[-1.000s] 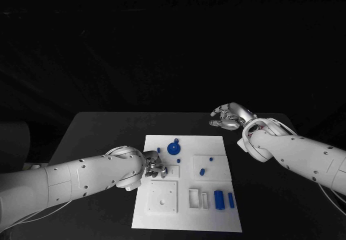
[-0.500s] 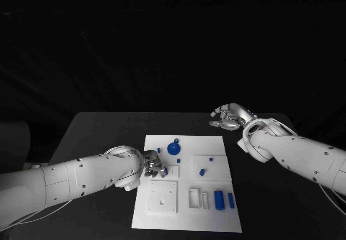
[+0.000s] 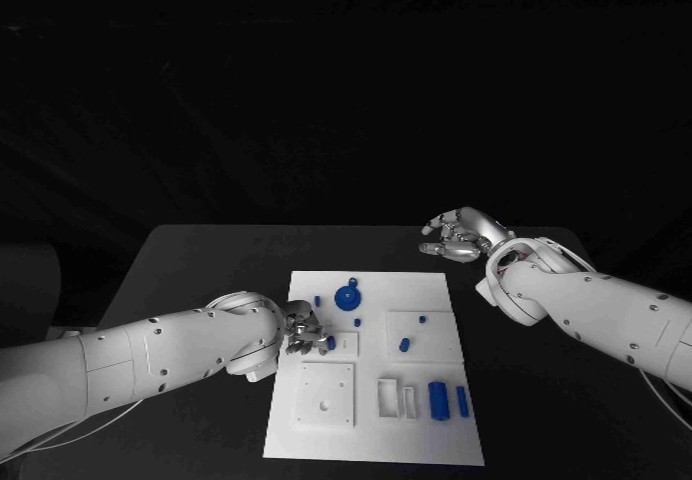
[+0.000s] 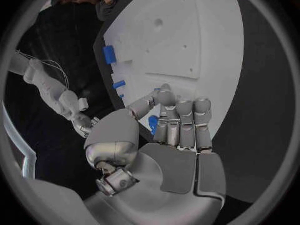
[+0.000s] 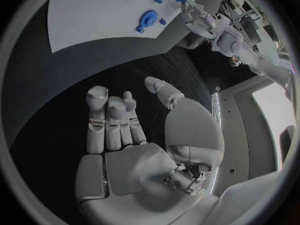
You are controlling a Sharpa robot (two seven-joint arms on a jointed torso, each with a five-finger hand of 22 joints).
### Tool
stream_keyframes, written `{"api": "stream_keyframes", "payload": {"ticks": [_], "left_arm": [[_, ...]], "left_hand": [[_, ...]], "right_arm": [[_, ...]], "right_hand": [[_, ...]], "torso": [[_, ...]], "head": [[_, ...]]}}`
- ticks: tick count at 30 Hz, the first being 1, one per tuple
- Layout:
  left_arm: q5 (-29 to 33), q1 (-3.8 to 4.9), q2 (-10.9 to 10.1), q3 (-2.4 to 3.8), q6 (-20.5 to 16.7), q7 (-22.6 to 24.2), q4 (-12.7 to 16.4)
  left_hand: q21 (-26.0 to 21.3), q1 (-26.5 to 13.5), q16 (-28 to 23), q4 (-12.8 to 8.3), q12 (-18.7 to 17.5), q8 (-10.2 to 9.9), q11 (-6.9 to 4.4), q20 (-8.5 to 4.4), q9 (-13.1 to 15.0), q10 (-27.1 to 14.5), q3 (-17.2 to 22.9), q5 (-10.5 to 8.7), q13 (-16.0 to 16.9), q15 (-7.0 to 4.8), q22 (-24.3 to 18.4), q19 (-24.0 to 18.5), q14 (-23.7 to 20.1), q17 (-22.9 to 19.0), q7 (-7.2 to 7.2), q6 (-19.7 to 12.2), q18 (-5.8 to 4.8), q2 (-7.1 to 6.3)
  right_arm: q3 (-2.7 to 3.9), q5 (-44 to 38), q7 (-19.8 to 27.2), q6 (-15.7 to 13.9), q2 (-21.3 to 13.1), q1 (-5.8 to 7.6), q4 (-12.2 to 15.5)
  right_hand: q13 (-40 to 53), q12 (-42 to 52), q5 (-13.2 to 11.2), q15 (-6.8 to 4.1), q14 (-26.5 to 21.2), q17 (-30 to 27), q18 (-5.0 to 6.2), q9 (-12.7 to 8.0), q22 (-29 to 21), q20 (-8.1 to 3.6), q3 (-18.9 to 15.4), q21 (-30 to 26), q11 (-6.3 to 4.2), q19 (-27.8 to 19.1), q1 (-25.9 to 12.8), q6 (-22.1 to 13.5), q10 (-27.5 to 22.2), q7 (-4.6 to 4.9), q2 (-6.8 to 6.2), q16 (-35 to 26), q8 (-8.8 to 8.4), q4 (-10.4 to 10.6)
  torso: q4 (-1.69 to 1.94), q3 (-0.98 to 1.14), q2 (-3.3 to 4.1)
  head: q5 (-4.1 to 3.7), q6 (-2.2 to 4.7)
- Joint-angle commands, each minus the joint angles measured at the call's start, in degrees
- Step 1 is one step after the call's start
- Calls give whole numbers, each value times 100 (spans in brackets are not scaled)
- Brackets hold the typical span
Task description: Assemble the parts on the task board
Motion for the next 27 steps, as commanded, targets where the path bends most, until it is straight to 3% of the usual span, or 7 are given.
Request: {"api": "stream_keyframes", "payload": {"ticks": [1,7,8,11,16,20,27], "left_arm": [[123,4,-25,19,62,4,35],[291,12,-165,75,67,-4,118],[343,17,-184,80,79,0,125],[401,22,-223,89,66,10,155],[399,22,-207,92,-19,5,175],[286,22,-156,91,-23,-19,157],[-10,22,-53,89,-5,-142,95]], "left_hand": [[38,38,-7,-43,13,-24,13,-891,-6,-6,18,20,-9,-42,-11,-5,-8,-11,-1,-58,-8,-127],[-12,43,-92,-8,-63,-158,83,-859,-41,-162,-27,-50,-42,25,-61,-63,-107,-56,81,-333,-24,-520],[-26,-7,-113,14,-82,-214,120,-840,-63,-196,-92,-111,-51,53,-73,-78,-130,-67,113,-441,-35,-755],[-33,-2,-121,36,-87,-222,127,-833,-66,-206,-96,-127,-54,62,-80,-82,-137,-71,123,-460,-35,-798],[-59,-272,-171,118,-131,-253,196,-754,-64,-310,-597,-324,-73,135,-105,-134,-216,-96,185,-568,-69,-1386],[-85,-404,-164,287,-122,-230,201,-728,-29,-336,-993,-338,-70,147,-140,-156,-240,-97,193,-597,-45,-1501],[-97,-485,-139,685,-102,-178,182,-726,24,-323,-1174,-342,-72,129,-187,-149,-235,-98,167,-578,-2,-1597]], "right_arm": [[1,-90,45,113,-5,-4,19],[0,-96,43,116,-11,-5,17],[0,-97,42,116,-12,-5,17],[0,-100,40,114,-12,-5,15],[0,-101,37,115,-9,-5,16],[-1,-102,36,116,-1,-6,16],[-2,-102,32,116,10,-6,14]], "right_hand": [[-11,40,6,2,20,-8,481,-7,91,-51,-2,-25,-2,3,21,-83,-29,122,17,17,18,-42],[-16,44,-16,2,19,-7,481,-7,92,-51,-1,-25,-2,2,41,-83,-31,122,23,17,20,-67],[-16,44,-17,2,19,-7,481,-7,92,-51,-1,-25,-2,2,42,-83,-31,122,22,17,20,-68],[-16,44,-17,2,19,-7,481,-7,92,-51,0,-25,-2,2,43,-83,-31,122,23,17,20,-69],[-17,45,-17,2,19,-7,481,-7,92,-51,1,-26,-2,1,47,-83,-32,122,23,17,20,-74],[-18,46,-17,2,19,-7,481,-8,92,-50,0,-26,-1,1,48,-83,-32,122,22,17,20,-76],[-19,46,-17,3,19,-7,481,-8,92,-50,-1,-26,-1,1,48,-84,-32,122,22,17,20,-79]], "torso": [[3,-1,-4],[1,2,-2],[0,2,-1],[2,3,0],[0,3,0],[1,5,0],[-5,10,1]], "head": [[-3,0],[-6,-2],[-7,-2],[-7,-3],[-3,-3],[8,2],[20,7]]}}
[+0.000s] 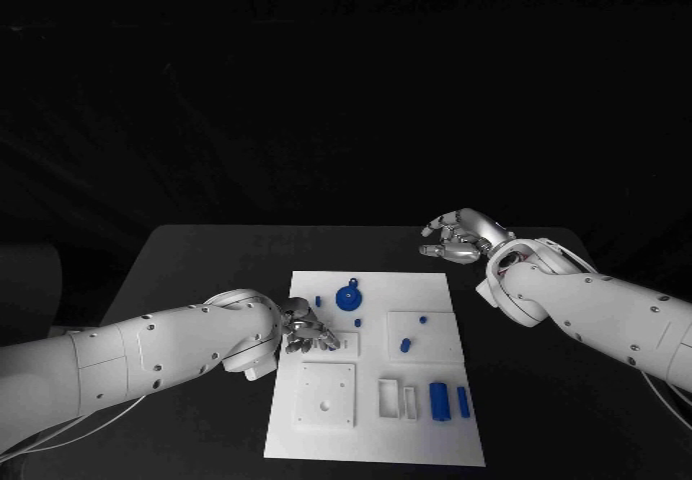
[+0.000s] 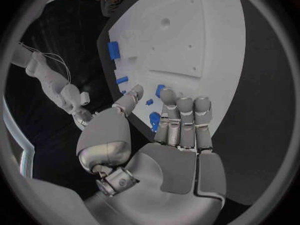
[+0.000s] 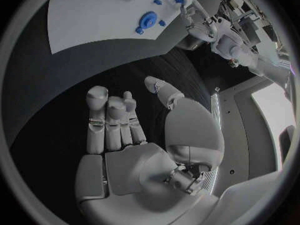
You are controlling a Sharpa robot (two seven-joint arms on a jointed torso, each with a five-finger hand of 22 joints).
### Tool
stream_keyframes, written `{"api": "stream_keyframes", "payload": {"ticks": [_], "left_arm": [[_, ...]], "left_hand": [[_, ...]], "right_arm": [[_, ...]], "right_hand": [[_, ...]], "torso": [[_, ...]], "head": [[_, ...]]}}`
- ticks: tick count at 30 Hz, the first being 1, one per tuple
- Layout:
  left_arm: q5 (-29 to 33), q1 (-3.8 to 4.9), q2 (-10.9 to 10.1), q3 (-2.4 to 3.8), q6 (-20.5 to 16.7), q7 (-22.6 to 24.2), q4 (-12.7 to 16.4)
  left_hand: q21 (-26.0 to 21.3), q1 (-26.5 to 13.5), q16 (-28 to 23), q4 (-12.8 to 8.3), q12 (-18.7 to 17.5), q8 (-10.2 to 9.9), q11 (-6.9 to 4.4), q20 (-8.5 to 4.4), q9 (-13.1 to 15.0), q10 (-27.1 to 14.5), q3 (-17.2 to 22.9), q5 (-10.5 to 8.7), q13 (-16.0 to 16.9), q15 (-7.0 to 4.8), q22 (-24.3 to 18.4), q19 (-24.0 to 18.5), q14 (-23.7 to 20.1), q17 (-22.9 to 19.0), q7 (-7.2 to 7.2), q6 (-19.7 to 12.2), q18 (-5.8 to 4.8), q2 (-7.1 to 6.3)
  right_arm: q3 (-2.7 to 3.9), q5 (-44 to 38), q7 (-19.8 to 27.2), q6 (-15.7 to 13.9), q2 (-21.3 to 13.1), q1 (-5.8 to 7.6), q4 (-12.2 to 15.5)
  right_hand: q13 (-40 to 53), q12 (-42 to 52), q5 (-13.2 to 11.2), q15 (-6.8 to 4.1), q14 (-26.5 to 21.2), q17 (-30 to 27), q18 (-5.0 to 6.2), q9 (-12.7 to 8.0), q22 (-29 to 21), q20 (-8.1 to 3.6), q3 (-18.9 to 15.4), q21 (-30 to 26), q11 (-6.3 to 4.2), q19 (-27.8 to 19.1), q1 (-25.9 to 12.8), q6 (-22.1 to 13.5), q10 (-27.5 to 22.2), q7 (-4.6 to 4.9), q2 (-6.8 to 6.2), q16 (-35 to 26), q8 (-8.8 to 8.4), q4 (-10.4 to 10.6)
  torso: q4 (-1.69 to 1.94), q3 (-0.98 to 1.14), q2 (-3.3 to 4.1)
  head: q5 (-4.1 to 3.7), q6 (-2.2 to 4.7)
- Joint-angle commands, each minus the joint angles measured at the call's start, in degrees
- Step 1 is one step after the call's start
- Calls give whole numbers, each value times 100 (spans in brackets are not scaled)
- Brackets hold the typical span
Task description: Assemble the parts on the task board
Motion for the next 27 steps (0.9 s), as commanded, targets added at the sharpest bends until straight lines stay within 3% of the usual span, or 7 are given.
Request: {"api": "stream_keyframes", "payload": {"ticks": [1,5,12,17,22,27], "left_arm": [[-299,6,54,2,21,-118,-24],[-484,5,139,0,53,-192,-95],[-594,4,245,-3,66,-242,-201],[-626,3,315,-4,78,-248,-288],[-632,3,341,-6,178,-252,-307],[-633,2,373,-12,248,-242,-332]], "left_hand": [[-30,-57,18,166,4,43,-32,-749,21,-9,-29,-28,-8,-11,-15,-43,-10,-6,-24,23,4,-74],[-16,-251,37,475,12,124,-75,-761,73,13,-105,-27,-13,-48,-33,-42,3,-7,-69,140,22,-67],[43,-260,86,524,49,284,-164,-796,167,87,-200,-27,-7,-126,-31,-27,49,4,-163,395,55,109],[86,-244,122,471,73,377,-219,-819,240,138,-282,-28,-1,-178,-29,-16,80,13,-221,529,73,348],[137,-173,162,274,100,454,-268,-843,307,197,-382,-27,5,-226,-27,-9,114,24,-273,657,89,599],[173,-105,192,121,120,500,-304,-860,344,251,-416,-25,6,-260,-27,1,141,31,-311,765,98,696]], "right_arm": [[1,-63,27,71,7,-3,7],[0,-63,25,72,9,-3,9],[0,-64,20,72,6,-3,11],[0,-65,19,76,9,-3,15],[0,-68,16,81,9,-3,10],[-1,-68,15,86,11,-3,8]], "right_hand": [[-6,24,-17,3,19,-7,481,-9,88,-51,-8,-26,-1,8,47,-76,-32,105,22,17,20,-37],[-7,25,-17,3,19,-7,481,-9,88,-51,-9,-26,-1,8,46,-76,-32,105,22,17,21,-38],[-8,26,-17,3,19,-7,481,-10,88,-50,-10,-26,0,8,44,-76,-33,105,22,17,21,-39],[-9,26,-17,4,19,-7,481,-10,88,-49,-11,-27,0,9,42,-76,-33,106,23,17,21,-39],[-10,27,-17,4,19,-7,481,-10,88,-49,-11,-27,0,9,41,-76,-33,106,24,17,21,-39],[-11,28,-17,4,19,-7,481,-10,88,-48,-13,-27,0,9,37,-76,-33,106,24,17,22,-38]], "torso": [[-5,2,1],[-5,2,2],[-7,-2,6],[-1,-1,5],[-6,-3,1],[1,-5,1]], "head": [[5,3],[7,1],[4,-1],[1,-8],[2,-13],[-11,-18]]}}
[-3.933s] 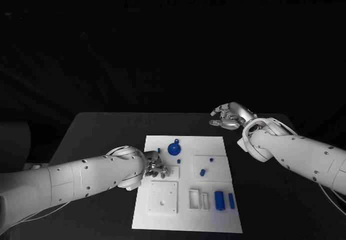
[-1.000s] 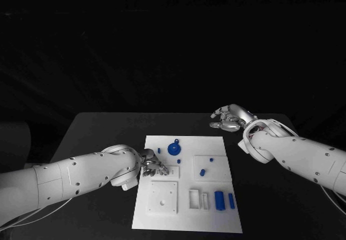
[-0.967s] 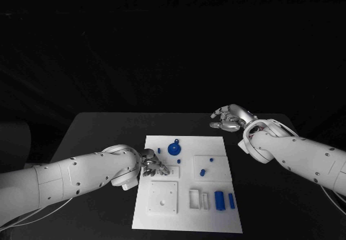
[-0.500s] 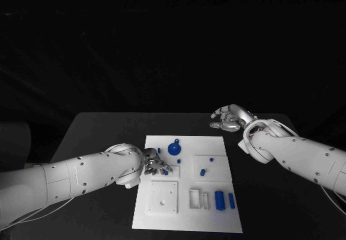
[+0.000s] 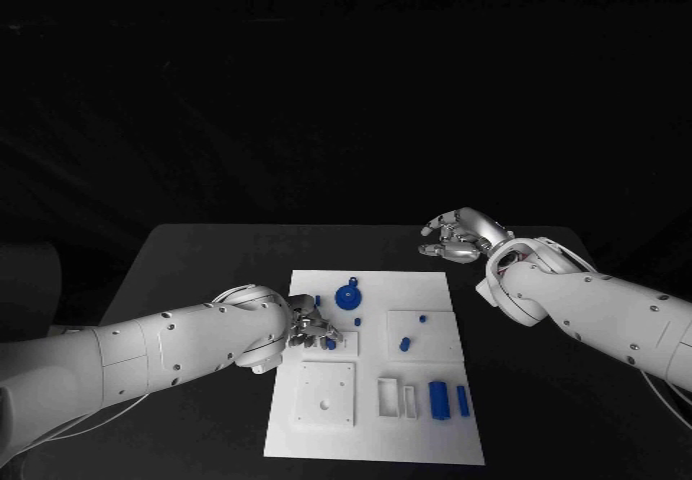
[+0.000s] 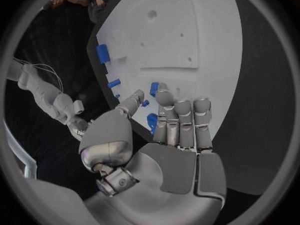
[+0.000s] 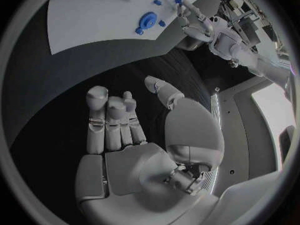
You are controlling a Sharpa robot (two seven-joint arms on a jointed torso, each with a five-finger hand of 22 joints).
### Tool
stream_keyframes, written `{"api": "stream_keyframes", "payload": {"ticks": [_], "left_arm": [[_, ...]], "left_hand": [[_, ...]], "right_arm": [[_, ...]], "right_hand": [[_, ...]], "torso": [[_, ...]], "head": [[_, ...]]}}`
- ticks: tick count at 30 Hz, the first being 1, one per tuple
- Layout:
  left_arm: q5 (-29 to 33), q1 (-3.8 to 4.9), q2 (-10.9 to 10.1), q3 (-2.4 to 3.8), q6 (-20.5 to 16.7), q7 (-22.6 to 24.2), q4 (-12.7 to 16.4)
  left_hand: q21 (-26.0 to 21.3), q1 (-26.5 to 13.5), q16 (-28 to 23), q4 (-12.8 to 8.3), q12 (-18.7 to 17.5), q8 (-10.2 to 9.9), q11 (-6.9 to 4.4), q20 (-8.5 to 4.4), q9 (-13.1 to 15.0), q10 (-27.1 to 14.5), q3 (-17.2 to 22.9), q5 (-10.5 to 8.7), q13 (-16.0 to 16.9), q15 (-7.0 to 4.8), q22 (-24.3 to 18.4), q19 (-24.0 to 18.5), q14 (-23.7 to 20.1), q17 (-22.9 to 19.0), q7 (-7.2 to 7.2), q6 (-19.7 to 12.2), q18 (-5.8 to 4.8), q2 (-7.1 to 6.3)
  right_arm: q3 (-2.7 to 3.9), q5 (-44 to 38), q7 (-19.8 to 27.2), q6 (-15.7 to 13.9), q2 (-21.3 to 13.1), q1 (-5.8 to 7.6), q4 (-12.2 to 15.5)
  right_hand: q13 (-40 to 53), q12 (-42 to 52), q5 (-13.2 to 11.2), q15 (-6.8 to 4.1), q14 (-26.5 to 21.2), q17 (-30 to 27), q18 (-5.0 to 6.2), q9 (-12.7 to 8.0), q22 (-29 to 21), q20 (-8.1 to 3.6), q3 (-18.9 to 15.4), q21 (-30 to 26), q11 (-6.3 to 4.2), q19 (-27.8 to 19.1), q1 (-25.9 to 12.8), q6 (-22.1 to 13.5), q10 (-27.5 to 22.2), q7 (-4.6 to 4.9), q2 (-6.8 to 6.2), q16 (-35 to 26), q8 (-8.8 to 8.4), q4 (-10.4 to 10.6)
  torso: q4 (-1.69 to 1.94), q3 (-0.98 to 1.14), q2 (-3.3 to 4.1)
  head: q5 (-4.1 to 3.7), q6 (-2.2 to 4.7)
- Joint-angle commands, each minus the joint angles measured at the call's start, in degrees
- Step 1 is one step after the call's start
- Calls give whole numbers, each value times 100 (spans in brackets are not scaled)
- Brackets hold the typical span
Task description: Assemble the parts on the task board
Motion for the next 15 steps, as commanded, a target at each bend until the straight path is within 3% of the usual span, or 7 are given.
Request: {"api": "stream_keyframes", "payload": {"ticks": [1,8,15], "left_arm": [[-59,3,36,-3,185,-2,-7],[-59,-1,105,-31,202,7,-42],[-85,-3,131,-40,133,-2,-86]], "left_hand": [[44,19,39,-65,38,27,-32,-863,12,24,2,-25,7,-48,0,3,9,7,-11,62,100,72],[84,205,61,-300,40,33,-59,-885,28,89,27,-22,-7,-77,-8,19,41,7,-39,145,112,138],[90,221,58,-317,28,20,-59,-886,26,103,29,-22,-19,-77,-19,25,48,1,-39,159,106,188]], "right_arm": [[0,-57,19,75,6,-3,6],[0,-62,17,76,6,-3,7],[0,-63,17,79,-1,-3,16]], "right_hand": [[-6,28,-17,4,19,-7,483,-6,90,-25,1,-27,0,3,36,-68,-33,105,24,17,22,-24],[-7,30,-16,4,20,-7,483,-6,90,-24,0,-27,1,4,30,-67,-32,105,26,17,22,-21],[-9,31,-13,4,20,-7,483,-7,90,-23,-1,-27,1,4,27,-67,-32,105,27,17,23,-20]], "torso": [[7,-1,-3],[4,-1,-3],[1,2,-4]], "head": [[-12,-6],[-16,-17],[-22,-17]]}}
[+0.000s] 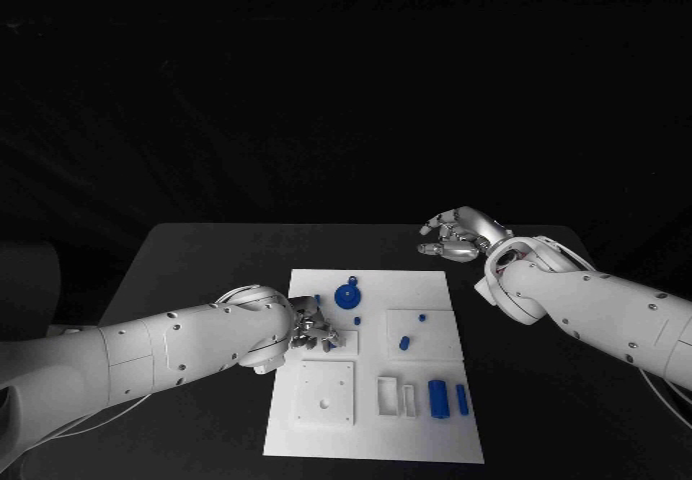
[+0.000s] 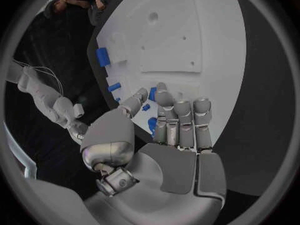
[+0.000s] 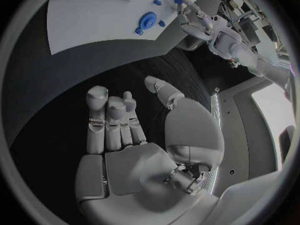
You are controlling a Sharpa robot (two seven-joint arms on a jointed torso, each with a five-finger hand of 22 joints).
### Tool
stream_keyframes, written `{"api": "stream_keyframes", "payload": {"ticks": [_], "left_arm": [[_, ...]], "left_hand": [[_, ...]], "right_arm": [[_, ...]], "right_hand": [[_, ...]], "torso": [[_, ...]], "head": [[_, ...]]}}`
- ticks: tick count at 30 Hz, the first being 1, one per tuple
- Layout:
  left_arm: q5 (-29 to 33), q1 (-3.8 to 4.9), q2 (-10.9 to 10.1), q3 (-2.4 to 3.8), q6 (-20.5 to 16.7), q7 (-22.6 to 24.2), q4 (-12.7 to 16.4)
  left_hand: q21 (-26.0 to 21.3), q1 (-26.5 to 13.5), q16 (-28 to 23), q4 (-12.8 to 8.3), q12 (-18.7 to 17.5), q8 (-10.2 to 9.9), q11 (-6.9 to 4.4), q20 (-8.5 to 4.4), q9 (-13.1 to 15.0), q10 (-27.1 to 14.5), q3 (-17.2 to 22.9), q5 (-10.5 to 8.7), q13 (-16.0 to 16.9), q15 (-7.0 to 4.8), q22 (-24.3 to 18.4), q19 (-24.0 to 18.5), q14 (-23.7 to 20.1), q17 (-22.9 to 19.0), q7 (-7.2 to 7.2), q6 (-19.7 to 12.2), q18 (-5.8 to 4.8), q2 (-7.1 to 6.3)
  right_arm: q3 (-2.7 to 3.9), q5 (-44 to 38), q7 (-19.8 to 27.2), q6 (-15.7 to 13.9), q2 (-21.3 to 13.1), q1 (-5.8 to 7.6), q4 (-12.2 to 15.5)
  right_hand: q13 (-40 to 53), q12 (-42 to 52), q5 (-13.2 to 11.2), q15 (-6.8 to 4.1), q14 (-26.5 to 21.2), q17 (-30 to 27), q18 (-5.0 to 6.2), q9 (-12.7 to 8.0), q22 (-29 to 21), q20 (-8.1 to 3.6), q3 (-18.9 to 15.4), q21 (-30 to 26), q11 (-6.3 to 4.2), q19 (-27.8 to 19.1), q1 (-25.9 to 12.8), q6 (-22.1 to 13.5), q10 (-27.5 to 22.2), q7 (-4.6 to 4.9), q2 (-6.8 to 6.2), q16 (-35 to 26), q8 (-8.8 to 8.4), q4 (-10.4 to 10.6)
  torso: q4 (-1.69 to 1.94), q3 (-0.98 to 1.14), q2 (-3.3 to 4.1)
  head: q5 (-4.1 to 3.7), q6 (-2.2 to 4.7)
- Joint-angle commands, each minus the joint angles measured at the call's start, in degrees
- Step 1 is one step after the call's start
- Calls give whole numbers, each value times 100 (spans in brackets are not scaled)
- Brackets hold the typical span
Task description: Assemble the parts on the task board
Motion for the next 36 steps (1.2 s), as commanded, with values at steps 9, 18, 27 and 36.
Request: {"api": "stream_keyframes", "payload": {"ticks": [9,18,27,36], "left_arm": [[-51,1,45,-1,-4,-35,-116],[-49,2,65,-1,17,-53,-143],[-49,2,86,-1,73,-60,-138],[3,2,75,-1,94,7,-106]], "left_hand": [[43,47,11,-67,-20,-63,9,-890,-20,62,-2,-22,-30,-21,-34,28,4,-10,32,-11,96,231],[30,-432,8,228,-36,-150,25,-895,-42,60,-154,-29,-38,-4,-87,22,9,-20,50,-50,87,-58],[72,-77,15,3,-28,-185,22,-925,-35,63,73,-9,-30,-11,-91,28,16,-21,51,-65,115,240],[117,520,-1,-520,-33,-249,44,-921,-40,63,244,552,-40,12,-125,14,22,-39,74,-49,69,569]], "right_arm": [[0,-62,15,76,-13,-3,45],[0,-68,13,78,-11,-3,45],[-2,-69,8,100,-9,-3,41],[-3,-70,3,115,-1,-7,33]], "right_hand": [[-11,33,-10,4,20,-7,483,-8,91,-33,-3,-27,1,-2,22,-65,-32,106,27,17,23,-19],[-13,34,-7,5,20,-7,483,-8,91,-32,-5,-27,1,-2,17,-65,-32,106,26,17,24,-18],[-14,35,-4,5,21,-7,483,-8,91,-32,-5,-27,1,-1,15,-65,-32,106,27,17,24,-17],[-15,36,-1,4,21,-7,483,-9,91,-31,-5,-27,1,-1,13,-64,-31,106,28,18,25,-17]], "torso": [[-1,2,1],[4,-2,0],[1,-2,-1],[-3,-2,-2]], "head": [[-15,2],[-19,1],[-20,-2],[-19,-2]]}}
